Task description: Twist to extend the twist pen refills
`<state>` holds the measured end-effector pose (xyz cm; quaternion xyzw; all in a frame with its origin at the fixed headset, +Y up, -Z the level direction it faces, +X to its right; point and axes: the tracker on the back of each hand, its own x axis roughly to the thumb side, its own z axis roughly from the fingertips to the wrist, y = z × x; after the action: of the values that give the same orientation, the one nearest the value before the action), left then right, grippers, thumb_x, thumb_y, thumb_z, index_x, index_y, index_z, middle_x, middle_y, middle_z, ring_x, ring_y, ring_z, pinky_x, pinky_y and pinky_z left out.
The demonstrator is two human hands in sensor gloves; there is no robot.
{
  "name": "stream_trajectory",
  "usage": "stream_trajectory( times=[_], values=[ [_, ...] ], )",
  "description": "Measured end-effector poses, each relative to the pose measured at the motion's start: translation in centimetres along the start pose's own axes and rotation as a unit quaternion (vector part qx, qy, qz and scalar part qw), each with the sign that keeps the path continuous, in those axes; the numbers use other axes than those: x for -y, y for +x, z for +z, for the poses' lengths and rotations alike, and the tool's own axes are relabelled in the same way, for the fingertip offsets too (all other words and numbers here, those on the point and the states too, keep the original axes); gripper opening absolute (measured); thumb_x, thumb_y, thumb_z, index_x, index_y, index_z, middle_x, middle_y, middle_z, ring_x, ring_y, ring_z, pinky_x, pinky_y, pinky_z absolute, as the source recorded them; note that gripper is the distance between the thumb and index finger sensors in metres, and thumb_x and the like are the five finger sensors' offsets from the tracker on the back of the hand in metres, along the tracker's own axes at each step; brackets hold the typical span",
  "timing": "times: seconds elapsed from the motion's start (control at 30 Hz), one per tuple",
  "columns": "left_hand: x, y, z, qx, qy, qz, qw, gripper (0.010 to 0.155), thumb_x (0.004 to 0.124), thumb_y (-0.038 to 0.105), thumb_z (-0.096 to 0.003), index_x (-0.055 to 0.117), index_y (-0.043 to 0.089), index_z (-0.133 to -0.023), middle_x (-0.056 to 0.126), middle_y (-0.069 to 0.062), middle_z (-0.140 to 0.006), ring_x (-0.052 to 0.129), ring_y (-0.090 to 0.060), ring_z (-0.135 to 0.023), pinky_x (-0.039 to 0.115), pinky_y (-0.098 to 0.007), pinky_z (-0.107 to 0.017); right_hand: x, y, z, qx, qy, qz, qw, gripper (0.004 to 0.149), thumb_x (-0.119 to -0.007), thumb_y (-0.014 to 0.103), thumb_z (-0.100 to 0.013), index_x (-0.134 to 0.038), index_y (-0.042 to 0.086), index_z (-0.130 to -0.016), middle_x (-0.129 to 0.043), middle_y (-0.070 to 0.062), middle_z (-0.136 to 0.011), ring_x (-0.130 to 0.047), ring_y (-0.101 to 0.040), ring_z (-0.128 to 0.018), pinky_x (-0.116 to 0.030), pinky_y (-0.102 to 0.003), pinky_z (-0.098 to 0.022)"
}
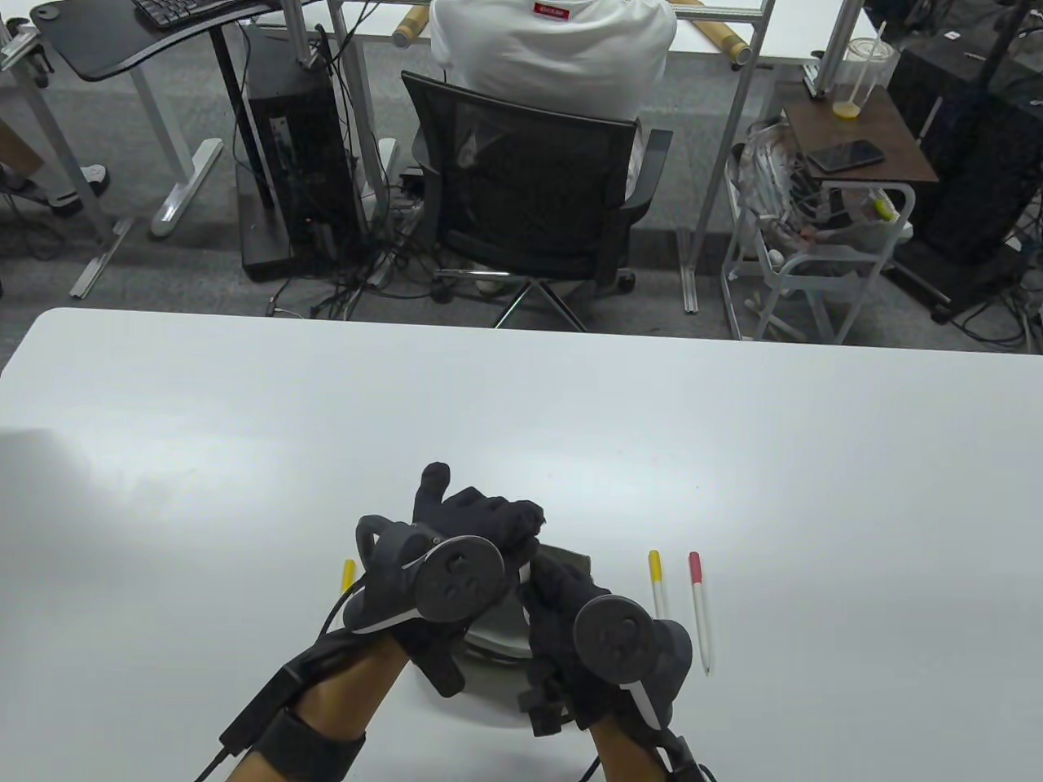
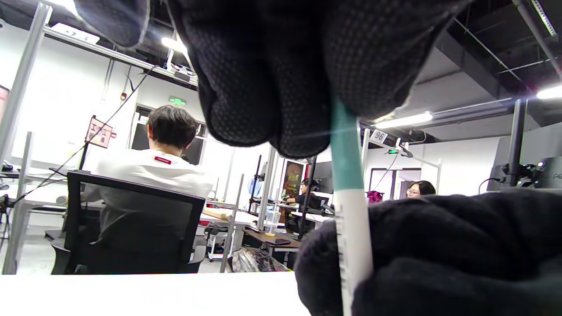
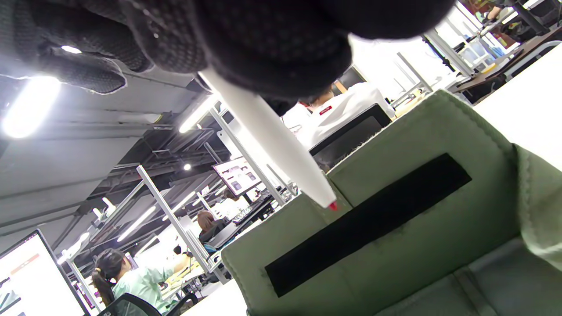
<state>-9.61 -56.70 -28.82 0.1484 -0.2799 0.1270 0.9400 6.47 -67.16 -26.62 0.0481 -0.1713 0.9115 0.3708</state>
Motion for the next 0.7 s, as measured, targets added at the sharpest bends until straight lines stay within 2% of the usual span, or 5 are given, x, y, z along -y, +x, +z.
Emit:
stream_trajectory(
  times=[0.23,0.43,0.6,0.7],
  values=[
    [0.6,-0.4,0.0,0.029,-0.019,0.033,0.999,0.043,0.082,0.022,-0.0497,0.084,0.023,-0.093,0.099,-0.004,-0.091,0.097,-0.03,-0.083,0.047,-0.076,-0.07,-0.1,-0.1,-0.1,-0.003,0.008,-0.001,1.0,0.045,-0.078,0.031,-0.033,-0.088,0.021,-0.076,-0.098,-0.006,-0.065,-0.098,-0.007,-0.024,-0.086,-0.024,-0.016],
    [0.9,-1.1,0.2,0.031,-0.017,0.072,0.997,0.044,0.081,0.021,-0.0506,0.082,0.025,-0.094,0.097,-0.002,-0.094,0.095,-0.03,-0.086,0.046,-0.076,-0.071,-0.1,-0.1,-0.1,-0.001,0.006,0.0,1.0,0.045,-0.078,0.031,-0.033,-0.088,0.022,-0.076,-0.098,-0.006,-0.064,-0.098,-0.007,-0.024,-0.086,-0.024,-0.016],
    [1.0,-1.6,0.8,0.027,-0.008,0.074,0.997,0.05,0.081,0.025,-0.0521,0.076,0.021,-0.102,0.093,-0.005,-0.097,0.091,-0.032,-0.09,0.045,-0.077,-0.071,-0.1,-0.1,-0.1,0.001,0.007,0.001,1.0,0.045,-0.078,0.032,-0.033,-0.088,0.022,-0.076,-0.098,-0.005,-0.065,-0.098,-0.008,-0.024,-0.086,-0.024,-0.016],
    [0.8,-2.9,1.7,0.015,0.005,0.081,0.997,0.06,0.078,0.038,-0.0541,0.066,0.018,-0.11,0.083,-0.009,-0.107,0.082,-0.038,-0.097,0.04,-0.079,-0.07,-0.1,-0.1,-0.1,0.004,0.006,0.01,1.0,0.045,-0.078,0.031,-0.033,-0.088,0.022,-0.076,-0.098,-0.005,-0.065,-0.098,-0.008,-0.024,-0.085,-0.024,-0.016]
  ],
)
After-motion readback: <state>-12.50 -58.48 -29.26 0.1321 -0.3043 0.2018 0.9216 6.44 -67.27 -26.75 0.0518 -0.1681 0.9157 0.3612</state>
